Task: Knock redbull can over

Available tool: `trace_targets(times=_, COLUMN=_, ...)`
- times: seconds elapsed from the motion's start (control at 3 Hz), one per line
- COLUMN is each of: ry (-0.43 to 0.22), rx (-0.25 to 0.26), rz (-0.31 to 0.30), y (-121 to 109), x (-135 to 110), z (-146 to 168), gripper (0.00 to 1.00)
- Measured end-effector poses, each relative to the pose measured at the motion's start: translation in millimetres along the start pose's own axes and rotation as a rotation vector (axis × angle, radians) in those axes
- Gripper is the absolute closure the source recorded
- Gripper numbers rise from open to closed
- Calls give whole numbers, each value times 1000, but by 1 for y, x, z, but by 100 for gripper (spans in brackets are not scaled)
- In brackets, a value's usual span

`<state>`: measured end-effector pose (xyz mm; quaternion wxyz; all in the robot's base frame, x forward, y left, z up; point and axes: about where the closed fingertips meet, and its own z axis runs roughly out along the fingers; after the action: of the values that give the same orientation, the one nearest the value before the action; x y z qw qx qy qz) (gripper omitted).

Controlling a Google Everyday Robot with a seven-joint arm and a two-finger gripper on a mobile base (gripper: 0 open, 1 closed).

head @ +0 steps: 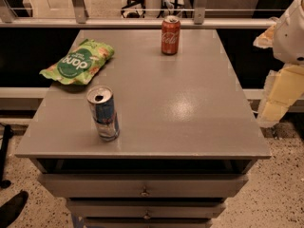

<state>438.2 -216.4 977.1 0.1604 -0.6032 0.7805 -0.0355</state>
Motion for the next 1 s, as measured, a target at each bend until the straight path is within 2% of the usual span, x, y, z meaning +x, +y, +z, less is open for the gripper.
trace_targets(times=0.33, ry=0, rx=0, rz=0, y=0, x=0, z=0, gripper=0)
trace_targets(times=0.67, ry=-210, rx=-58, rz=29, y=33, x=-72, z=40, gripper=0)
trace_targets(times=1.0, ry=-335, rx=-99, rz=45, y=54, x=-118, z=63, gripper=0)
